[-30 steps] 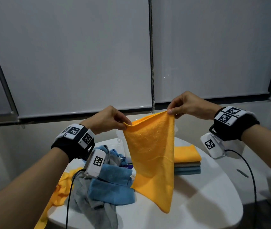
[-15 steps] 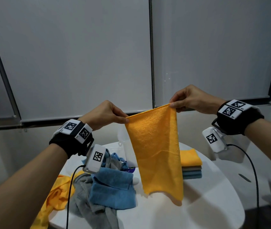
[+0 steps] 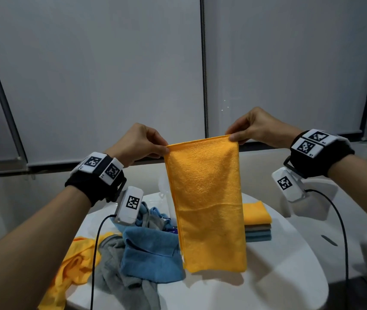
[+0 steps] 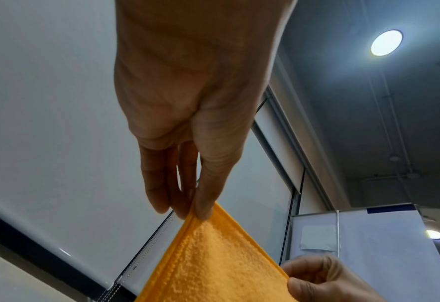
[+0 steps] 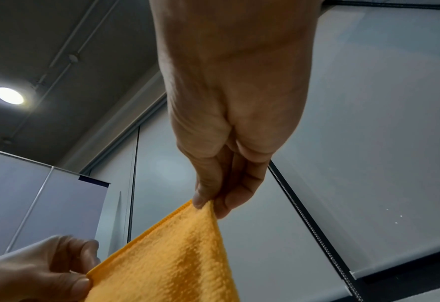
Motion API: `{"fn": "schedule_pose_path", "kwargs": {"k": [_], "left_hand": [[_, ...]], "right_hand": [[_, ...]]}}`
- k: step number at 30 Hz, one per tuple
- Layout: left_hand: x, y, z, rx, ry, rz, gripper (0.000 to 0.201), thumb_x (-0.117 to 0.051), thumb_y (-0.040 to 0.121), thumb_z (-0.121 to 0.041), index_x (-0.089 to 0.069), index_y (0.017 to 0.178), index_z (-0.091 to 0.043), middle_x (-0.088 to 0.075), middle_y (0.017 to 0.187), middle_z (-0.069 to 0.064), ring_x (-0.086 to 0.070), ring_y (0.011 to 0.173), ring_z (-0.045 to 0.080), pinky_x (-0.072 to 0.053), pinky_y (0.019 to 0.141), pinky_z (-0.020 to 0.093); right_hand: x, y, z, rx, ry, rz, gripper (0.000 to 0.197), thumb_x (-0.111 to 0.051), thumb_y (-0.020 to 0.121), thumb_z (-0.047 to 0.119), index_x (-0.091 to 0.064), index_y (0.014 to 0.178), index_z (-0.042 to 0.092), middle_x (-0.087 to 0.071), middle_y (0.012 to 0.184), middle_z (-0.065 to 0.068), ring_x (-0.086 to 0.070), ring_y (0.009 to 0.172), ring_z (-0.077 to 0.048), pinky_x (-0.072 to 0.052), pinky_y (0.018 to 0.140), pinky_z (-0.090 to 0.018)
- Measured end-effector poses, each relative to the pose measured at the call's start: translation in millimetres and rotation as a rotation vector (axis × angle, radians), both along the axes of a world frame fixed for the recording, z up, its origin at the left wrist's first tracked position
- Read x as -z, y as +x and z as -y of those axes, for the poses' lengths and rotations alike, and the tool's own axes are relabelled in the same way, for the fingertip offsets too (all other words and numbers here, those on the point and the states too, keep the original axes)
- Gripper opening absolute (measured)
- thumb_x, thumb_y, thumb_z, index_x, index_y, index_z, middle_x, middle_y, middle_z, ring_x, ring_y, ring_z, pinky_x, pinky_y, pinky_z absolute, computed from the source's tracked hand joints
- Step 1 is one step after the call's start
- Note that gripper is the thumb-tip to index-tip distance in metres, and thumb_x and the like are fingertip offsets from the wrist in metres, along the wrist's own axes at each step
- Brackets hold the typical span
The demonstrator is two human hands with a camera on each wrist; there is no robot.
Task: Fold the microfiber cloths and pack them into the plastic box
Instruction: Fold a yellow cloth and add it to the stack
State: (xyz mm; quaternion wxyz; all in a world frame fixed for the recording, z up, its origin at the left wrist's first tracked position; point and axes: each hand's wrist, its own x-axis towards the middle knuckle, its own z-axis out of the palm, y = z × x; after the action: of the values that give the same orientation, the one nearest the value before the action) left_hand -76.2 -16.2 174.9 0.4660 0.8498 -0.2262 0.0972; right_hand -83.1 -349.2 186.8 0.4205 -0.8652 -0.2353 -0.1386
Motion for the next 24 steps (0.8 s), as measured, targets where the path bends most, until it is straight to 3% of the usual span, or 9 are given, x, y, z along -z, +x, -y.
{"fn": "schedule_pose_path", "kwargs": {"k": [4,9,14,17,19,21,24], "left_hand": [[-4.4,-5.6,-2.2,0.006,0.030,0.061,0.018,-0.080,0.080,-0.005,-0.072,0.093,0.004,-0.076,0.087,0.016,-0.075,0.084,0.027,-0.062,0.080,0.034],[-24.9,-19.9,-7.7,0.017,0.002,0.109,0.021,-0.077,0.082,-0.005,-0.069,0.096,0.009,-0.076,0.087,0.018,-0.076,0.083,0.028,-0.062,0.076,0.032],[-36.3,-22.8,-15.6,0.032,-0.044,0.116,0.021,-0.075,0.082,0.001,-0.066,0.096,0.013,-0.074,0.086,0.023,-0.076,0.082,0.030,-0.062,0.075,0.032],[-20.7,-14.1,-13.1,-0.043,0.054,0.146,0.016,-0.078,0.081,-0.001,-0.070,0.092,0.007,-0.075,0.083,0.020,-0.076,0.079,0.029,-0.062,0.071,0.028],[-0.6,-5.0,-8.8,-0.097,0.145,0.155,0.013,-0.080,0.080,-0.003,-0.072,0.089,0.002,-0.075,0.081,0.016,-0.075,0.077,0.028,-0.062,0.067,0.026],[19.6,4.8,-4.6,-0.117,0.177,0.144,0.014,-0.081,0.080,-0.004,-0.073,0.090,-0.002,-0.075,0.080,0.013,-0.075,0.075,0.026,-0.063,0.069,0.033],[32.9,14.3,-4.3,-0.144,0.052,0.151,0.015,-0.078,0.082,-0.002,-0.072,0.097,-0.003,-0.074,0.088,0.016,-0.075,0.081,0.028,-0.064,0.073,0.036]], "right_hand": [[-3.0,-6.1,-0.3,-0.013,-0.037,-0.007,0.021,-0.073,0.086,0.005,-0.073,0.104,-0.007,-0.076,0.093,-0.019,-0.075,0.085,-0.029,-0.060,0.073,-0.026],[-20.1,-17.9,-2.9,-0.025,-0.043,0.024,0.023,-0.074,0.085,0.009,-0.072,0.102,-0.007,-0.074,0.091,-0.022,-0.070,0.081,-0.028,-0.059,0.072,-0.027],[-34.0,-30.2,-4.5,-0.053,-0.035,-0.038,0.030,-0.066,0.092,0.016,-0.062,0.112,-0.006,-0.074,0.098,-0.016,-0.073,0.094,-0.023,-0.058,0.083,-0.035],[-17.7,-23.6,-8.3,-0.023,-0.083,-0.034,0.022,-0.068,0.092,0.013,-0.065,0.108,-0.001,-0.076,0.093,-0.013,-0.073,0.089,-0.023,-0.058,0.080,-0.035],[4.7,-13.4,-11.8,-0.002,-0.135,-0.050,0.018,-0.071,0.090,0.011,-0.069,0.107,0.005,-0.076,0.089,-0.012,-0.074,0.084,-0.021,-0.059,0.074,-0.030],[25.9,-1.3,-15.5,0.005,-0.206,-0.081,0.017,-0.071,0.090,0.010,-0.071,0.107,0.007,-0.076,0.087,-0.010,-0.073,0.080,-0.020,-0.055,0.069,-0.027],[37.4,8.8,-20.0,0.054,-0.212,-0.024,0.011,-0.069,0.091,0.011,-0.074,0.101,0.007,-0.075,0.087,-0.010,-0.072,0.077,-0.016,-0.054,0.070,-0.028]]}}
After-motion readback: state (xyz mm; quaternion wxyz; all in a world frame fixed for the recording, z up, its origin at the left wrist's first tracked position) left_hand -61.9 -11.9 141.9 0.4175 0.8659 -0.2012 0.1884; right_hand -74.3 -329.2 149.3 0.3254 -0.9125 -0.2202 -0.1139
